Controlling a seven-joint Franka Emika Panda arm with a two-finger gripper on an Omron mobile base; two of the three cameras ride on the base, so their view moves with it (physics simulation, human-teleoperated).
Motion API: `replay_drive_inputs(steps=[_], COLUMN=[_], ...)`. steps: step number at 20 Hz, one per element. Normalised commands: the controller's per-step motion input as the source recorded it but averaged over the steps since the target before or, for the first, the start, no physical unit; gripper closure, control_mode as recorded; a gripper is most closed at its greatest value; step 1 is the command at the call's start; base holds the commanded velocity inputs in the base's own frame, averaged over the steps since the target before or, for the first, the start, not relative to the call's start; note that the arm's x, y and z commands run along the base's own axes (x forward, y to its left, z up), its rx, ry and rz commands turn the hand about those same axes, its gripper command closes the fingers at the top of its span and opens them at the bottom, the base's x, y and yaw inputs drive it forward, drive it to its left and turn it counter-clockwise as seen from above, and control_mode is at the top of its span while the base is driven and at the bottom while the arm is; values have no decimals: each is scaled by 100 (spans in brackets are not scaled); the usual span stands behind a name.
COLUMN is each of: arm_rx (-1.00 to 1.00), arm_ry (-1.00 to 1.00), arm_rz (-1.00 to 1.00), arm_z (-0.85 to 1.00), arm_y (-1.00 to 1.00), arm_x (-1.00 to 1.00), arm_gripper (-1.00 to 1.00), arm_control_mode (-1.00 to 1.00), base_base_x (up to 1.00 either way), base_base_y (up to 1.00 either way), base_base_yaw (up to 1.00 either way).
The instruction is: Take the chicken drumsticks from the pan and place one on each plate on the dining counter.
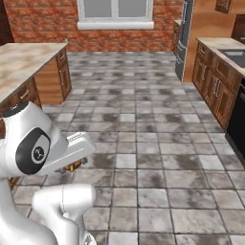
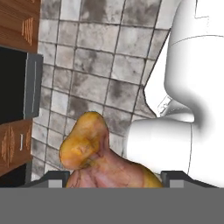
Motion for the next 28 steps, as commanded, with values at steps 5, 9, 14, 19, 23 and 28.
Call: replay_drive_inputs(steps=[5,9,14,19,23,28], arm_rx=[0,0,0,0,0,0], arm_ry=[0,0,0,0,0,0], arm_rz=[0,0,0,0,0,0], arm_z=[0,0,0,0,0,0], arm_y=[0,0,0,0,0,0], arm_x=[0,0,0,0,0,0], arm_gripper=[100,100,100,100,100,100], arm_control_mode=[100,100,100,100,100,100], base_base_x=[-23,-6,-3,0,0,0], base_base_y=[100,100,100,100,100,100], base_base_yaw=[0,0,-5,-11,-13,-17])
